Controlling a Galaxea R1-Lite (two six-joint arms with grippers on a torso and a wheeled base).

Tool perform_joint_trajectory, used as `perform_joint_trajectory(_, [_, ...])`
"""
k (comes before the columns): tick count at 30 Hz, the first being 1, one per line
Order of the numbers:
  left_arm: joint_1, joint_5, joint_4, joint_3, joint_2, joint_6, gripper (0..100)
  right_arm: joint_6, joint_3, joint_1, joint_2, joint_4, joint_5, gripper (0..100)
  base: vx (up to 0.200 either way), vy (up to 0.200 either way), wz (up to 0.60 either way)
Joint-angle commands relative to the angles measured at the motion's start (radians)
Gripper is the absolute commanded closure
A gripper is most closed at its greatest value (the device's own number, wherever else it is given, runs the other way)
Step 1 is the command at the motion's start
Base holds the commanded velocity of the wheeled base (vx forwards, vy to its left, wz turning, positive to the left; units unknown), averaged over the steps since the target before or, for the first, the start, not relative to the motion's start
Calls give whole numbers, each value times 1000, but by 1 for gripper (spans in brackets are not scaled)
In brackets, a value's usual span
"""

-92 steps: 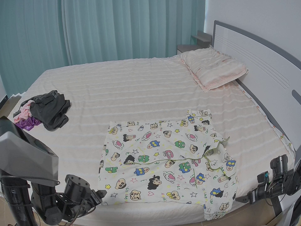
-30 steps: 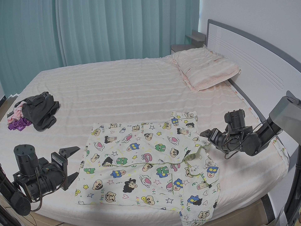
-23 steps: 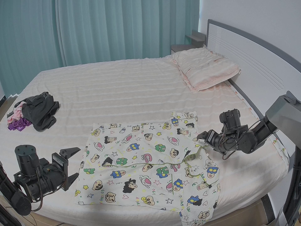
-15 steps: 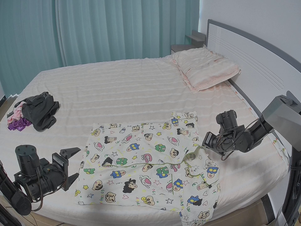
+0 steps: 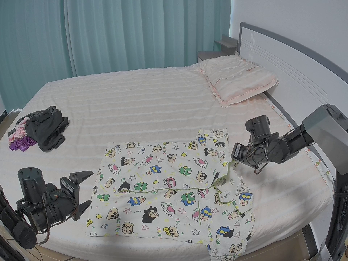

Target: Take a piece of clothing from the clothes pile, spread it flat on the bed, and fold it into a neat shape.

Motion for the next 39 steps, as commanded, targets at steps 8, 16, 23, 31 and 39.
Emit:
perform_joint_trajectory(8, [0,1,0,2,3,2,0,-93,-302,61,179,155,-117,100,0,0,0])
perform_joint_trajectory(16, [-2,1,0,2,5,2,0,-96,-456,97,271,189,-161,100,0,0,0])
perform_joint_trajectory(23, [-2,-1,0,3,5,2,0,-95,-613,111,356,278,-212,100,0,0,0])
perform_joint_trajectory(31, [-2,-1,1,3,5,2,0,-82,-741,88,458,391,-286,100,0,0,0])
perform_joint_trajectory(39, [-2,-1,1,3,5,2,0,-53,-741,71,464,444,-310,0,0,0,0])
